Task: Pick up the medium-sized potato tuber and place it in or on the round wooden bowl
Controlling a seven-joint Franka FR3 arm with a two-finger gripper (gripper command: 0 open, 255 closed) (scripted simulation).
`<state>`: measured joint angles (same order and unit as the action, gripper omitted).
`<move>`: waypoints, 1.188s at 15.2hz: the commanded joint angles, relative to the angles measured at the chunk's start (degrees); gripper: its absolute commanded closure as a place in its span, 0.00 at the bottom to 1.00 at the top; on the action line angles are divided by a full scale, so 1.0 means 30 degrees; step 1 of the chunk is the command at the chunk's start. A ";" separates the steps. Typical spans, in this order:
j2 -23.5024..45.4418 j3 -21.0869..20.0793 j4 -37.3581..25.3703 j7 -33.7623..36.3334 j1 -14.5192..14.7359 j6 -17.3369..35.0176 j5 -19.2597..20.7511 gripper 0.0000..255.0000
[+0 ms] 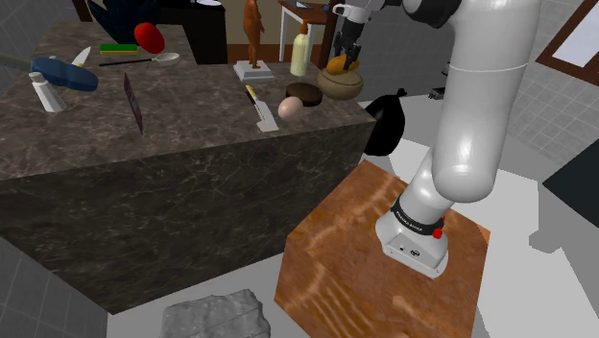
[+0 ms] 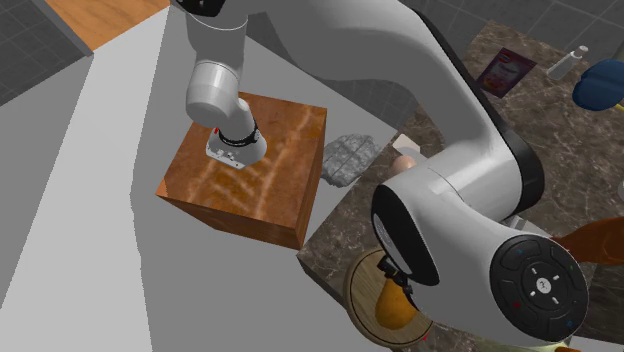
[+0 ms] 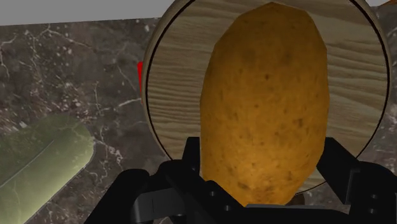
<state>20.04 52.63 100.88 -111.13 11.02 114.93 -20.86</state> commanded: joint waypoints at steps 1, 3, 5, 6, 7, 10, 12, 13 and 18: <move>0.0046 -0.0089 0.0078 0.0009 0.0067 -0.0020 -0.0039 1.00; 0.0027 -0.0082 0.0083 0.0029 0.0090 -0.0026 -0.0024 0.00; 0.0068 -0.0096 0.0061 -0.0002 0.0052 -0.0023 -0.0058 0.00; 0.0080 -0.0103 0.0056 -0.0003 0.0047 -0.0019 -0.0068 0.00; 0.0069 -0.0099 0.0073 0.0004 0.0060 -0.0009 -0.0060 0.00; -0.0449 0.0190 -0.0666 0.0339 0.0215 -0.1061 0.0475 0.00; -0.0804 0.0382 -0.1439 0.0589 0.0278 -0.2038 0.0851 0.00; -0.0805 0.0381 -0.1439 0.0590 0.0277 -0.2038 0.0851 0.00; -0.0805 0.0381 -0.1439 0.0590 0.0277 -0.2038 0.0851 0.00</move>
<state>17.62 53.77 96.59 -109.36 11.86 108.85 -18.31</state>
